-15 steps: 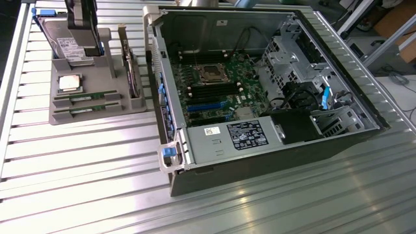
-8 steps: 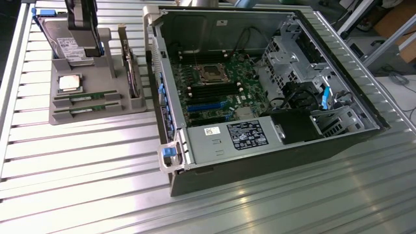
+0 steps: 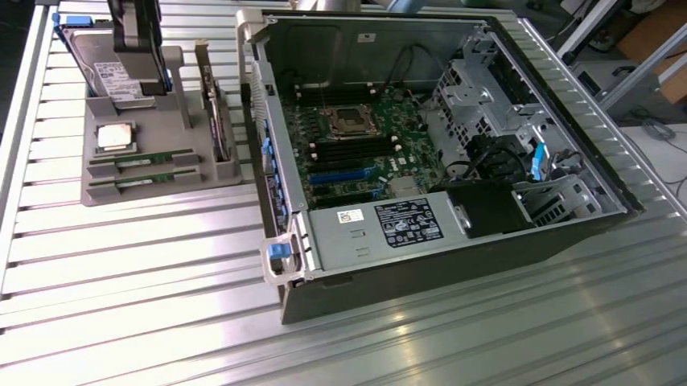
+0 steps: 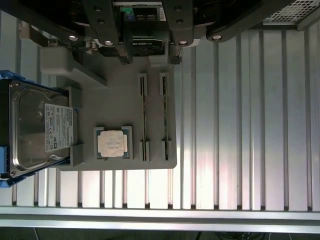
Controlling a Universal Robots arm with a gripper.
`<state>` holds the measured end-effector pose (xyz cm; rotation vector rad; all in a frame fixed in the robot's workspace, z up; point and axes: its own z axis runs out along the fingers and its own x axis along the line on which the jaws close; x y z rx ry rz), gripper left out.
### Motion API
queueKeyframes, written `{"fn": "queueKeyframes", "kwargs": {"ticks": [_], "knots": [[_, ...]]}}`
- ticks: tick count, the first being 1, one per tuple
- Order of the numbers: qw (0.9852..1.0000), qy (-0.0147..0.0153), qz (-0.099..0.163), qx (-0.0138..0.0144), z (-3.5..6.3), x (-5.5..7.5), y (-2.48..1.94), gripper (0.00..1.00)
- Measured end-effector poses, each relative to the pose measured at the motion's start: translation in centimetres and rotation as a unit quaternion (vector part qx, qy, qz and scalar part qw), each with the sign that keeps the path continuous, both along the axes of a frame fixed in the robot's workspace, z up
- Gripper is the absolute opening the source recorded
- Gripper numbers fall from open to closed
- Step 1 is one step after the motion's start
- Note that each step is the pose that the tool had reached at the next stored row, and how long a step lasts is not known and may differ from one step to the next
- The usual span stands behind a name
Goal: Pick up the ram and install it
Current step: 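Pick up the ram and move it above insertion slot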
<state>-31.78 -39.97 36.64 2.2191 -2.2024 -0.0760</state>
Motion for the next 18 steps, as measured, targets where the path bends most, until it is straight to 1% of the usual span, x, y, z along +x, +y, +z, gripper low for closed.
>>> {"fn": "queueKeyframes", "kwargs": {"ticks": [18], "knots": [[1.0,0.0,0.0,0.0,-0.33,0.0,0.0,0.42]]}}
